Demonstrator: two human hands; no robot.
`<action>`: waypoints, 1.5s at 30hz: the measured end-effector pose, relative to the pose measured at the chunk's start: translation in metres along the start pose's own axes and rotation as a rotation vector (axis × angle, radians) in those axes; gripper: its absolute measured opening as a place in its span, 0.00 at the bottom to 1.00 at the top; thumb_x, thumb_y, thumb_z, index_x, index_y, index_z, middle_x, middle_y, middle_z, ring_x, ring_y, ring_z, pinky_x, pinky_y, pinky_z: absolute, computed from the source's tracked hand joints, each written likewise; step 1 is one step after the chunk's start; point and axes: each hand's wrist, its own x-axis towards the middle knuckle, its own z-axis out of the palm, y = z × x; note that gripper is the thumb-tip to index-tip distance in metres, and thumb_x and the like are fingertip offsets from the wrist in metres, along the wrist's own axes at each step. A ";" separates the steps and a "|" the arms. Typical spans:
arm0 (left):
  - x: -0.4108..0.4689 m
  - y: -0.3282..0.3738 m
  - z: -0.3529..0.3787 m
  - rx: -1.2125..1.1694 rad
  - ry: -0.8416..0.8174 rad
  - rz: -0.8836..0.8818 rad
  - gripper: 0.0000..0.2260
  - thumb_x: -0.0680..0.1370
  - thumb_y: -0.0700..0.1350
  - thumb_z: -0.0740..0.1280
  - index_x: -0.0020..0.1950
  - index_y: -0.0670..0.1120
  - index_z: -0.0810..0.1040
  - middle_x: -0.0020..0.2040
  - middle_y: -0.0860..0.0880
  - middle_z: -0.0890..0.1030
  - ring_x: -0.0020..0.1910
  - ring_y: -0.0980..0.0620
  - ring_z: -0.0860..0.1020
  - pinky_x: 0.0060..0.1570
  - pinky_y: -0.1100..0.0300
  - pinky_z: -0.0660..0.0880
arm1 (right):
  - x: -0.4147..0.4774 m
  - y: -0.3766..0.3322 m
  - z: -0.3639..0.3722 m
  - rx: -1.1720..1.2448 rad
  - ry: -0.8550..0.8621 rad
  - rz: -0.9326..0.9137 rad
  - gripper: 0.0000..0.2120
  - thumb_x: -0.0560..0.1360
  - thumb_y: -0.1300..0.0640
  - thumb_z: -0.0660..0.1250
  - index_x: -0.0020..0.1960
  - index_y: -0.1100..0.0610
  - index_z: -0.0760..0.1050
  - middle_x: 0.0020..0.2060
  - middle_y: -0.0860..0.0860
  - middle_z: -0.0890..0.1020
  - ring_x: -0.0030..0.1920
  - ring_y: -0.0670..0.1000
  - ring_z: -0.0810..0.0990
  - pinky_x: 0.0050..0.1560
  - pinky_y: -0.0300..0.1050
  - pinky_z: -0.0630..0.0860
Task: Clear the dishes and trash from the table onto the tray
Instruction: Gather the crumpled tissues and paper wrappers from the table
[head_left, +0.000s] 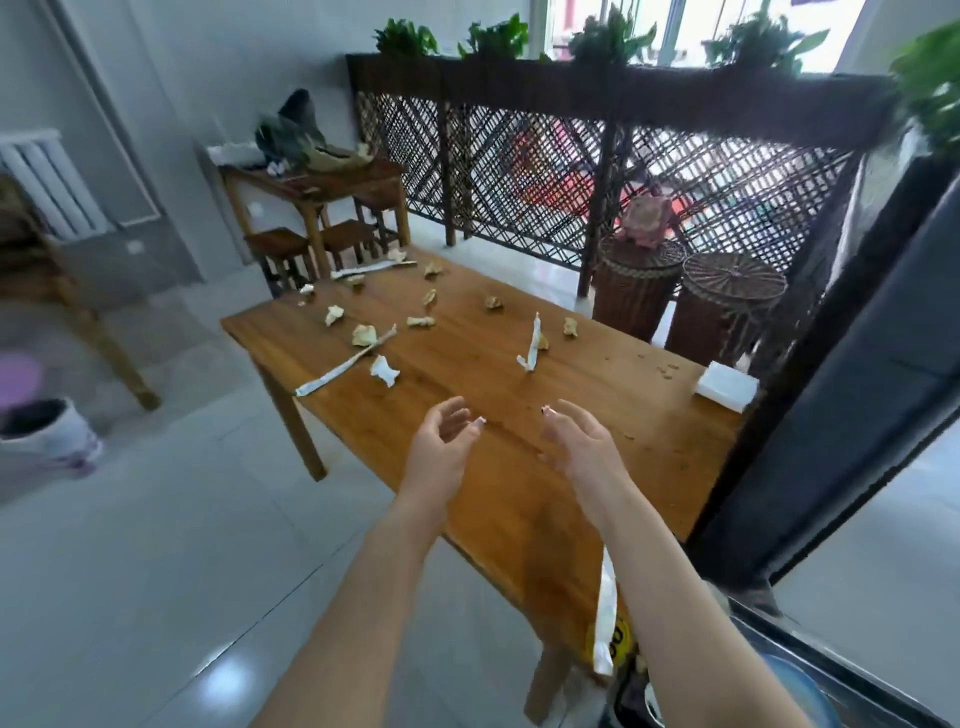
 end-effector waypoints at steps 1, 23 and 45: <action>0.005 -0.001 -0.014 -0.006 -0.005 -0.006 0.16 0.80 0.47 0.65 0.67 0.50 0.70 0.61 0.52 0.76 0.61 0.52 0.73 0.61 0.57 0.72 | -0.001 -0.002 0.016 -0.009 -0.005 -0.006 0.25 0.78 0.46 0.63 0.72 0.52 0.65 0.67 0.50 0.72 0.64 0.51 0.72 0.62 0.44 0.71; 0.251 -0.013 -0.122 -0.109 -0.214 -0.096 0.09 0.78 0.46 0.67 0.57 0.55 0.74 0.59 0.53 0.78 0.60 0.53 0.76 0.63 0.53 0.74 | 0.170 -0.021 0.188 -0.013 0.029 -0.003 0.24 0.78 0.51 0.65 0.72 0.54 0.65 0.63 0.50 0.75 0.61 0.49 0.75 0.60 0.44 0.75; 0.519 -0.061 -0.186 0.141 -0.660 -0.102 0.10 0.78 0.41 0.68 0.58 0.48 0.76 0.50 0.56 0.79 0.49 0.63 0.77 0.43 0.70 0.75 | 0.328 0.002 0.323 0.026 0.461 0.095 0.20 0.76 0.51 0.67 0.67 0.53 0.71 0.58 0.48 0.78 0.57 0.47 0.77 0.60 0.48 0.76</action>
